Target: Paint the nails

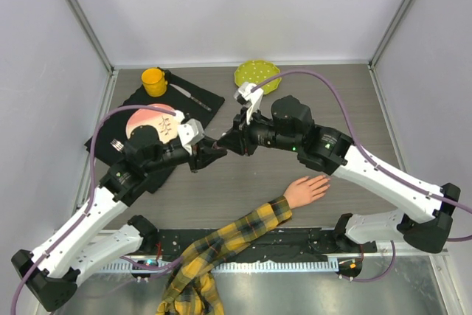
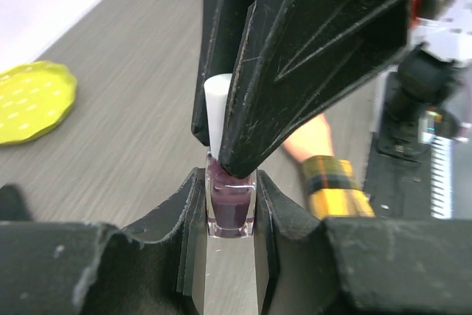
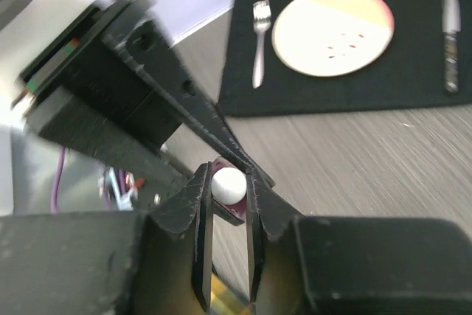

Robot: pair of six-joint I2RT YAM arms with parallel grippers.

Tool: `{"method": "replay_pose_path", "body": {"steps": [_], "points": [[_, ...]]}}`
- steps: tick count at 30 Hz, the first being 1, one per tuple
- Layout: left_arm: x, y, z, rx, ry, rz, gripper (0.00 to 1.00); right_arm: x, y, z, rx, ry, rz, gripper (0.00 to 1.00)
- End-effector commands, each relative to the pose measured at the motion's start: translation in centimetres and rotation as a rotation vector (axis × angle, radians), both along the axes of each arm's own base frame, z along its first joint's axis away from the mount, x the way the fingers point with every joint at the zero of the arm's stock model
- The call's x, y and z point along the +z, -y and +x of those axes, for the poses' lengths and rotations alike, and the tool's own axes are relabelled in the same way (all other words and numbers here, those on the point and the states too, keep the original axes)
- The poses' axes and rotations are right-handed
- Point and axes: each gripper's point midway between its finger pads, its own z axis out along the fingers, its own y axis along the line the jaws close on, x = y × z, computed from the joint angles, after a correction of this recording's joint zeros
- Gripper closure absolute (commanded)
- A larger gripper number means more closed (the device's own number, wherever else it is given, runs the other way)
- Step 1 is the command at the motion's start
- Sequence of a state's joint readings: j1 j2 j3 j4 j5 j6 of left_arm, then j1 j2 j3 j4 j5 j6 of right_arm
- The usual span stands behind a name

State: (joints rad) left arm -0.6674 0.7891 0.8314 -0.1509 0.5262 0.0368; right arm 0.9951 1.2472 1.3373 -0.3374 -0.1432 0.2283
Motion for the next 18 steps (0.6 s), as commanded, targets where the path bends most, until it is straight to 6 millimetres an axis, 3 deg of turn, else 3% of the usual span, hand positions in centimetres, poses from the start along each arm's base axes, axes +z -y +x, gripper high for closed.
{"method": "replay_pose_path", "body": {"steps": [1, 3, 6, 12, 15, 16, 17, 18], "points": [[3.8, 1.4, -7.5, -0.403, -0.002, -0.087, 1.0, 2.0, 0.0, -5.2, 0.336, 0.157, 0.023, 0.99], [4.6, 1.1, -11.7, -0.682, -0.066, -0.087, 1.0, 2.2, 0.5, -9.3, 0.58, 0.18, 0.047, 0.99], [5.2, 0.9, -13.0, -0.784, -0.15, -0.082, 1.0, 2.5, 1.1, -11.5, 0.705, 0.181, 0.067, 0.99], [4.9, 1.5, -9.3, -0.535, -0.04, -0.079, 1.0, 2.0, 1.3, -10.7, 0.644, 0.17, 0.037, 0.99], [4.8, 1.6, -7.3, -0.415, -0.011, -0.077, 1.0, 2.2, 1.4, -9.0, 0.52, 0.161, 0.021, 0.85], [4.7, 1.6, -6.5, -0.37, -0.005, -0.073, 1.0, 2.4, 1.5, -8.6, 0.494, 0.163, 0.022, 0.77], [4.5, 1.5, -5.4, -0.307, -0.001, -0.067, 1.0, 2.7, 1.6, -7.6, 0.425, 0.165, 0.024, 0.59], [4.0, 1.4, -4.9, -0.286, 0.023, -0.046, 1.0, 2.9, 1.8, -7.1, 0.392, 0.178, 0.024, 0.52]]}}
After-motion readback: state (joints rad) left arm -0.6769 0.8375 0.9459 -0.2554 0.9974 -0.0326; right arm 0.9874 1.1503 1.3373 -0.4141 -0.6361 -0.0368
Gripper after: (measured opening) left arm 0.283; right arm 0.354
